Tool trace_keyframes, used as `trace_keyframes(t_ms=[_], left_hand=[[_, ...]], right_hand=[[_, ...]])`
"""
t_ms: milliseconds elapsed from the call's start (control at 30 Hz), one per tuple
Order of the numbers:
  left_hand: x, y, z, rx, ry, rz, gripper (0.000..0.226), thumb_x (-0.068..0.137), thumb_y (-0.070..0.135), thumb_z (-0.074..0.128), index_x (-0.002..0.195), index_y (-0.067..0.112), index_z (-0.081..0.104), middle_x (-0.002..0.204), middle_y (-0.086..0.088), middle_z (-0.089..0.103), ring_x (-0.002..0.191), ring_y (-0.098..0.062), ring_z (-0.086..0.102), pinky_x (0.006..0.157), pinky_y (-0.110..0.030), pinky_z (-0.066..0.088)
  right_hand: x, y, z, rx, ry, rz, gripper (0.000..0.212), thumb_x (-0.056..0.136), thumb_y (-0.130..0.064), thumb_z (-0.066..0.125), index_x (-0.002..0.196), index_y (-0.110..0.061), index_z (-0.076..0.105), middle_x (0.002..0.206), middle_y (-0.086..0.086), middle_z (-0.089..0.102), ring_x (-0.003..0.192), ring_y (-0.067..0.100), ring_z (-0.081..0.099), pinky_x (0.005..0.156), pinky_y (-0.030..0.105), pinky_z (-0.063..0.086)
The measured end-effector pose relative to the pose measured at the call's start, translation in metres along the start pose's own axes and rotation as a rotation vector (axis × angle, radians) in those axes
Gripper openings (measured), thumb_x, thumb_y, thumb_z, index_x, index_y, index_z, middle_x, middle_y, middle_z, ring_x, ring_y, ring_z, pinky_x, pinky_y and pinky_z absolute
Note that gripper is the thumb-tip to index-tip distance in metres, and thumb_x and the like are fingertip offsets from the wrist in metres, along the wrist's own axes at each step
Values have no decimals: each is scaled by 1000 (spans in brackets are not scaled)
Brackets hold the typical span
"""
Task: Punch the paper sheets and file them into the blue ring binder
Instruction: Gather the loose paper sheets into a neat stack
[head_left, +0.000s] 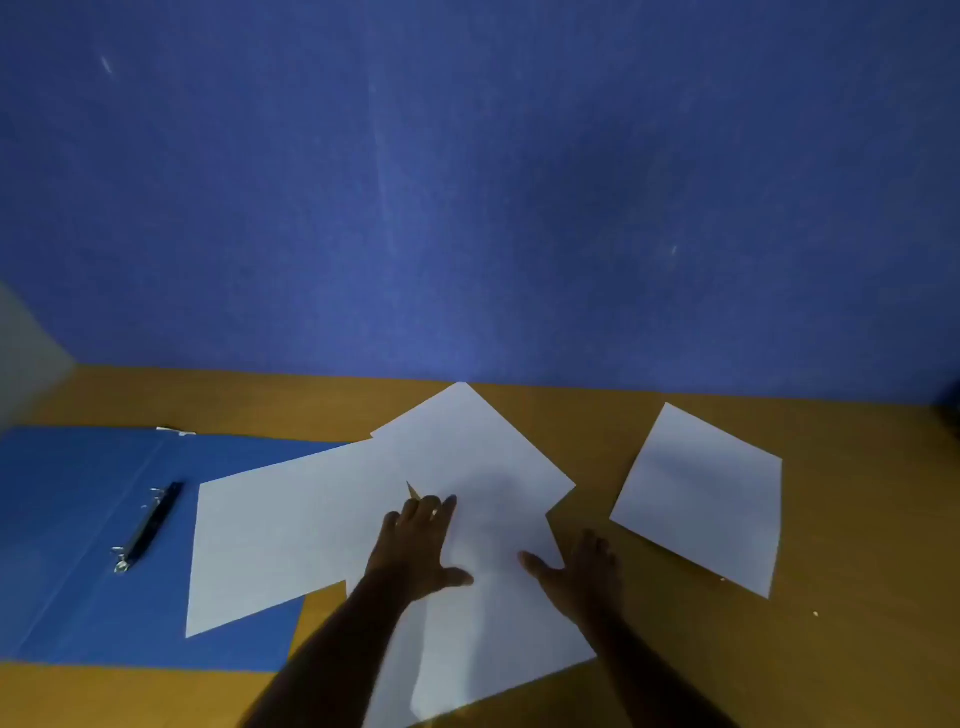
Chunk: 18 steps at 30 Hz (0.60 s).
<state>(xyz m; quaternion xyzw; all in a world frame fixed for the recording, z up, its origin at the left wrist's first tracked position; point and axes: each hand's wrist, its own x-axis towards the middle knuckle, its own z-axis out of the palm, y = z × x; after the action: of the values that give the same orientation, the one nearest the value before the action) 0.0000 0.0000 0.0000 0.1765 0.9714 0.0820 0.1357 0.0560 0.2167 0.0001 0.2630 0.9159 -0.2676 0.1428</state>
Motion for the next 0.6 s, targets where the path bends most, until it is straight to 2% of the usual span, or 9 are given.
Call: trace_keyframes(t_ms=[200, 367, 433, 500, 600], left_hand=[[10, 6, 14, -7, -81, -70, 115, 64, 69, 72, 152, 18, 18, 152, -7, 28, 138, -28, 28, 112, -43, 27], [16, 4, 17, -28, -63, -71, 112, 59, 71, 74, 147, 18, 28, 142, -6, 37, 130, -27, 34, 108, -42, 30], [18, 4, 15, -35, -72, -71, 110, 57, 71, 75, 143, 19, 32, 138, -5, 39, 126, -26, 36, 106, -41, 30], [19, 4, 15, -39, -69, -72, 106, 54, 72, 75, 138, 19, 37, 135, -4, 40, 124, -26, 37, 104, -41, 32], [20, 2, 16, -60, -63, -74, 100, 51, 72, 77, 130, 21, 42, 132, -2, 42, 121, -25, 38, 101, -40, 33]], right_hand=[[8, 0, 6, 62, -19, 102, 111, 70, -70, 65, 151, -8, 21, 156, 13, 29, 142, 33, 30, 113, 46, 34], [12, -2, 4, 222, -64, 145, 97, 70, -57, 75, 144, -9, 35, 144, 10, 49, 131, 31, 48, 105, 43, 45], [14, -1, 4, 236, -77, 138, 90, 71, -55, 75, 140, -10, 41, 140, 8, 53, 126, 29, 53, 100, 38, 48], [14, 0, 2, 244, -73, 117, 76, 71, -52, 76, 130, -10, 54, 128, 6, 62, 113, 24, 60, 91, 32, 50], [11, -2, -4, 227, -113, 76, 44, 73, -51, 74, 101, -17, 69, 93, -3, 69, 84, 14, 64, 84, 34, 57]])
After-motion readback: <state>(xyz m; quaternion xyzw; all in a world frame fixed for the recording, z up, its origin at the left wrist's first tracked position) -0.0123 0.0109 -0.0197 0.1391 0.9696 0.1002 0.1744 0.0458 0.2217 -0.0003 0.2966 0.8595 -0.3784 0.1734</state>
